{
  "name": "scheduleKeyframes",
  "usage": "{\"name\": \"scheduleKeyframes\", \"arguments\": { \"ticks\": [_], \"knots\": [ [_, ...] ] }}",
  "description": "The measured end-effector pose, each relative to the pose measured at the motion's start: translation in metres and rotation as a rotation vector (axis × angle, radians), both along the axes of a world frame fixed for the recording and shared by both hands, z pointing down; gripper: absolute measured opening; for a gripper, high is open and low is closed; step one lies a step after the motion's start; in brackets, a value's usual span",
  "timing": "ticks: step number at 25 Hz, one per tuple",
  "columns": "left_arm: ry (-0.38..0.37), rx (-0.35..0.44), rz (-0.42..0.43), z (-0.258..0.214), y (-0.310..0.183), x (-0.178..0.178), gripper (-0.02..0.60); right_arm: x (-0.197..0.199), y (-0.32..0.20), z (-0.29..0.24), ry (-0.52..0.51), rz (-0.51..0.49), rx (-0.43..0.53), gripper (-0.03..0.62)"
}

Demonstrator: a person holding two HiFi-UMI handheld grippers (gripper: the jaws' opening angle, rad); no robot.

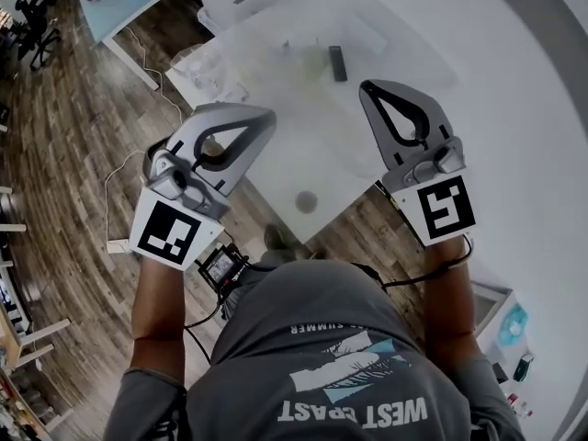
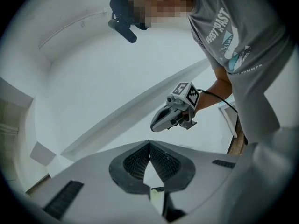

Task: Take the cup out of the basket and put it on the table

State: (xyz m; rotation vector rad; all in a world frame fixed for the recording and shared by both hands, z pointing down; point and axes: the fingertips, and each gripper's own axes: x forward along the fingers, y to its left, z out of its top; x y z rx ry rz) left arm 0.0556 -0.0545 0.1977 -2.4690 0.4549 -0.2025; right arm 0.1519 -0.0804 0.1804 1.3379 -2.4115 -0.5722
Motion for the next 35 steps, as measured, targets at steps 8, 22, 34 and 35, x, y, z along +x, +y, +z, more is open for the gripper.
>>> {"name": "scheduleKeyframes", "arguments": {
  "ticks": [8,22,34,35],
  "knots": [
    [0.058,-0.049,0.062,0.010,-0.040,-0.023,0.009,-0.021,-0.040,0.010,0.044,0.051,-0.036,0.012],
    [0.047,-0.102,-0.005,0.027,-0.079,-0.039,0.009,-0.010,-0.121,0.046,0.095,0.034,-0.130,0.012],
    [0.017,-0.181,-0.120,0.053,-0.126,-0.031,0.009,0.020,-0.229,0.129,0.132,-0.003,-0.323,0.012],
    [0.015,-0.189,-0.132,0.056,-0.130,-0.030,0.009,0.024,-0.238,0.141,0.140,-0.004,-0.345,0.012]
  ]
}}
